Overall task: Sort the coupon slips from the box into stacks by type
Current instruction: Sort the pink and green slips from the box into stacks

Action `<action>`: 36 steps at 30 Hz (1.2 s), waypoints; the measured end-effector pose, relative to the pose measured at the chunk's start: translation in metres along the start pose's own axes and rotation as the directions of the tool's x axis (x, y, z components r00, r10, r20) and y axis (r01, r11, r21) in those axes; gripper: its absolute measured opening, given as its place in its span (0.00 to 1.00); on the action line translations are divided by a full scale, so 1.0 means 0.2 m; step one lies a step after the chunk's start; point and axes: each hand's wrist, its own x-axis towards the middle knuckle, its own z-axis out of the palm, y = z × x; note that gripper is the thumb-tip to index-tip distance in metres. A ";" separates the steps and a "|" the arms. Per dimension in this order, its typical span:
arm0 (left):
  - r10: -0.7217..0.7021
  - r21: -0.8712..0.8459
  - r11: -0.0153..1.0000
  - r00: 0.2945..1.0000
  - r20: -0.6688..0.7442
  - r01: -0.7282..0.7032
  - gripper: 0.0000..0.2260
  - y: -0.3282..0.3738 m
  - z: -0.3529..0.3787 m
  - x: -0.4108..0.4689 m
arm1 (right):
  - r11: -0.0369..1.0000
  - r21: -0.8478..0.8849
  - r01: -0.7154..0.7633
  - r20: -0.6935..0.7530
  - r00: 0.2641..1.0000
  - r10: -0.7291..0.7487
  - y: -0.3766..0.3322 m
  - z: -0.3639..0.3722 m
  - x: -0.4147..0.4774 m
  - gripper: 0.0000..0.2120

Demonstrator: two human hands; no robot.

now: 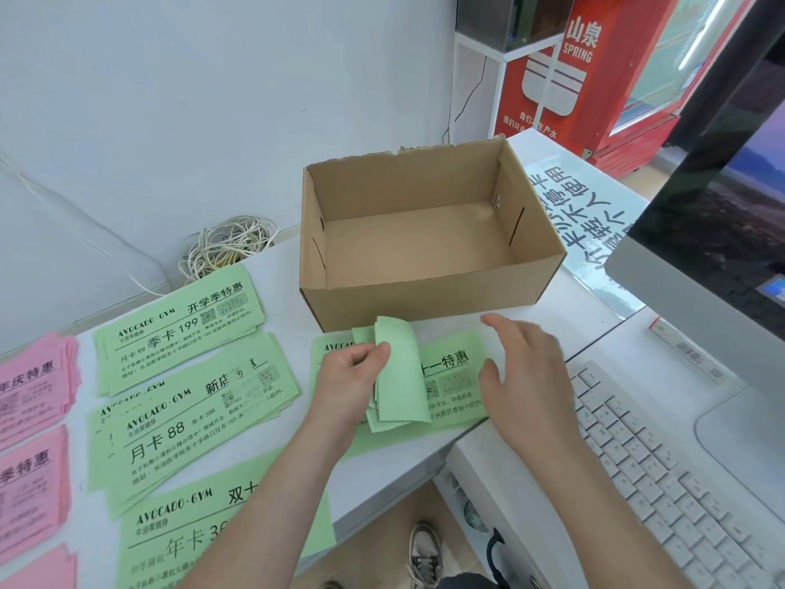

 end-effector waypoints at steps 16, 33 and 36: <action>0.027 0.028 0.999 0.991 0.132 -0.031 0.21 0.03 0.00 -0.05 | 0.889 0.396 -0.232 0.519 0.855 -0.009 -0.15 0.05 -0.02 0.29; -0.073 -0.178 0.983 0.980 -0.186 0.040 0.07 -0.04 0.00 -0.03 | 0.882 0.326 -0.341 0.301 0.922 0.245 0.08 0.05 0.04 0.08; -0.011 -0.114 0.993 0.979 -0.204 -0.013 0.10 -0.05 -0.01 -0.03 | 0.848 0.388 -0.361 0.307 0.918 0.251 0.09 0.05 0.03 0.07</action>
